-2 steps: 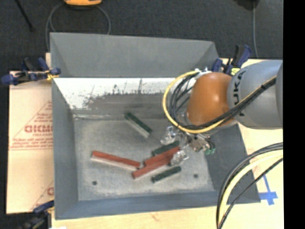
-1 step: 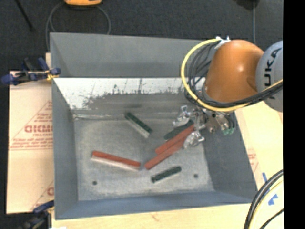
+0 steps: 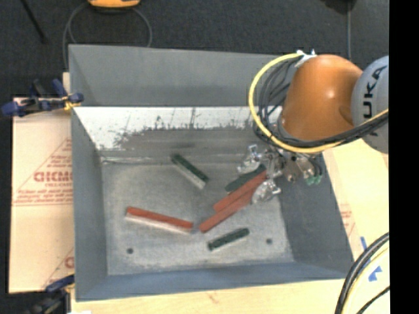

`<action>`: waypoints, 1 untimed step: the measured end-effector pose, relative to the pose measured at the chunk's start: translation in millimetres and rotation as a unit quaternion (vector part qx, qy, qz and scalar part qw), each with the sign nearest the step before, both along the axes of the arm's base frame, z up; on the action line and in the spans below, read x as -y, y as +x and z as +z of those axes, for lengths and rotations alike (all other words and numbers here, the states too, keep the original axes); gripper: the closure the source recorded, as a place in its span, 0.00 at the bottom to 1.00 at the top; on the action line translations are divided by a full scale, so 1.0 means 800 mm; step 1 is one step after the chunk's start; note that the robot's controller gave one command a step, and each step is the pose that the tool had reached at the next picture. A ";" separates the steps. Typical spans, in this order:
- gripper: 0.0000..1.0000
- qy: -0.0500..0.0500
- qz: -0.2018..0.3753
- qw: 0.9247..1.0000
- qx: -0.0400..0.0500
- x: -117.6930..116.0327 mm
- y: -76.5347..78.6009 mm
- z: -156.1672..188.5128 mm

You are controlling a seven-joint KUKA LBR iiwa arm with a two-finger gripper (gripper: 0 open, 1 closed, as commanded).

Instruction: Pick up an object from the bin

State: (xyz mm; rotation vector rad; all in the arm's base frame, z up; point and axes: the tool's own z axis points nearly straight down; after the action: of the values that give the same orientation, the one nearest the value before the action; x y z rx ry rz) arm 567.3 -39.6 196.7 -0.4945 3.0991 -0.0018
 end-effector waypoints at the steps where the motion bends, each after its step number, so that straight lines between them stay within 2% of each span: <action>1: 1.00 0.000 -0.005 1.000 0.004 0.001 0.012 -0.058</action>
Offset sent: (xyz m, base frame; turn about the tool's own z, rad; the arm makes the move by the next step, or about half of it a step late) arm -0.0048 -0.0035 0.0337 -0.0189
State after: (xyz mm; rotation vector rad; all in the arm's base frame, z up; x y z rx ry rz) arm 576.7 -40.3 150.0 -0.4773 3.0932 -0.0026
